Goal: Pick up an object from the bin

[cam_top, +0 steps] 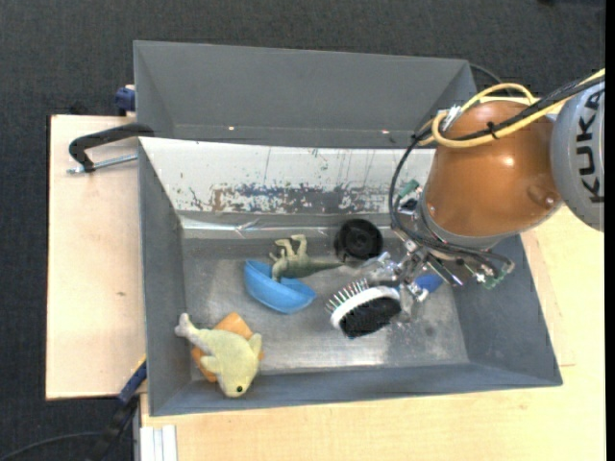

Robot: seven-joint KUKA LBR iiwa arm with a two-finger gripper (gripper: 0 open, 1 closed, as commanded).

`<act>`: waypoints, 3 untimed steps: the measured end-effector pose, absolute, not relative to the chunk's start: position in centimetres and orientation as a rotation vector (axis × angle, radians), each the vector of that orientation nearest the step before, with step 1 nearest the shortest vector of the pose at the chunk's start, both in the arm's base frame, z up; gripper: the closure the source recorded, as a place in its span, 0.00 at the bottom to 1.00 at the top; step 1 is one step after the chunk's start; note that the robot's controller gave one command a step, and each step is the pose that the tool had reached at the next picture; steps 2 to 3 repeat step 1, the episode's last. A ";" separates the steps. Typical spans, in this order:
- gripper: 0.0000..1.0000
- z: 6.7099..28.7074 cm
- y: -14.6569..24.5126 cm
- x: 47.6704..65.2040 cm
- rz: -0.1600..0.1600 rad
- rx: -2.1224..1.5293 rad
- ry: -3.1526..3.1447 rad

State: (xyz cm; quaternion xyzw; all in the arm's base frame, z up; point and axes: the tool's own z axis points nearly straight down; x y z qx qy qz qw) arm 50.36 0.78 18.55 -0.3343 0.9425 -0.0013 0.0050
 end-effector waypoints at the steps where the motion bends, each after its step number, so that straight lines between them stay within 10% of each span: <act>1: 1.00 30.0 -4.7 51.4 -0.008 -0.806 3.022; 3: 1.00 30.0 -4.7 51.4 -0.008 -0.806 3.022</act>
Offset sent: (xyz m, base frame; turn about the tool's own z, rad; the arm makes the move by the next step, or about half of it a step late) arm 0.0078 -0.0534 0.1094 0.1541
